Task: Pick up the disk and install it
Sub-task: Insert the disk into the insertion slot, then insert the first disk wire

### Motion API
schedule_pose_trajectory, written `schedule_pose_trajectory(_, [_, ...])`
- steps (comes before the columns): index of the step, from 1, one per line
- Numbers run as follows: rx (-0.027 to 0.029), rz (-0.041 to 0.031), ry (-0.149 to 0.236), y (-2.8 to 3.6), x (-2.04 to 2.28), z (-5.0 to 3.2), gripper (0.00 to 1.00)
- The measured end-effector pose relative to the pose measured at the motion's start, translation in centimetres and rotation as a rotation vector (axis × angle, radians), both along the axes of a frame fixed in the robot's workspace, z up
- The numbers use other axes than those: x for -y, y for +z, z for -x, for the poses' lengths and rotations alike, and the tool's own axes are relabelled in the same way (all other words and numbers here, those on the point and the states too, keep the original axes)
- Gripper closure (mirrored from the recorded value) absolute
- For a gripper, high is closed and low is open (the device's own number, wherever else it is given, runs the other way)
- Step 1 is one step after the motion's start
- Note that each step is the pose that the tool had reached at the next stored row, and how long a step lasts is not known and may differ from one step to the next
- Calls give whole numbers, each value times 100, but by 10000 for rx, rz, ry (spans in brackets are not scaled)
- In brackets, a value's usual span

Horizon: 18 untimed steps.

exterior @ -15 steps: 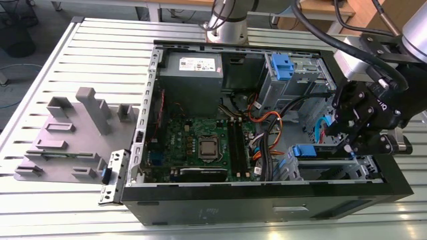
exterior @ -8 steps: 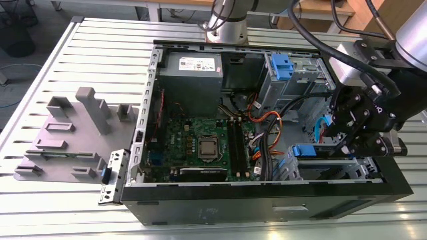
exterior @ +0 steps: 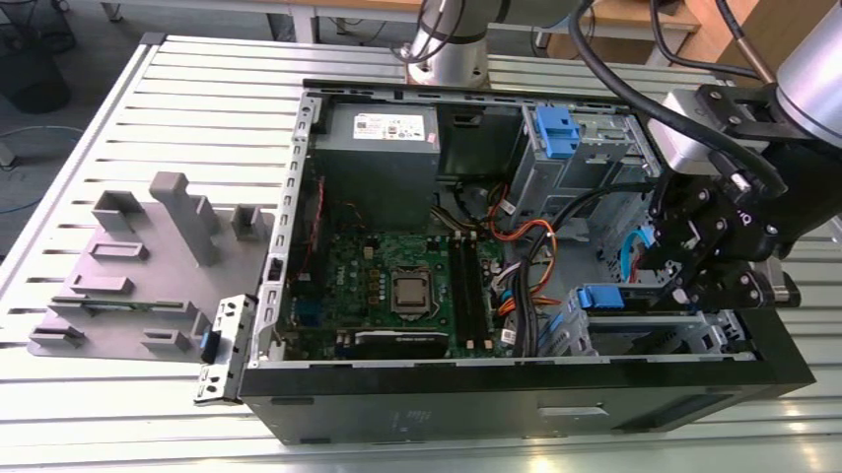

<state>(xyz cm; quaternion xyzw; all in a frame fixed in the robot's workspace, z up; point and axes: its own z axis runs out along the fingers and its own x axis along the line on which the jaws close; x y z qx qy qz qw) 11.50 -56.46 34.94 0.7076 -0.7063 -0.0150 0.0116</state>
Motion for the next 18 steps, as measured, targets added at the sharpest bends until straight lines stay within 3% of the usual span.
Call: schedule_pose_trajectory(18, [0, -3, 8, 19, 0, -39, 58])
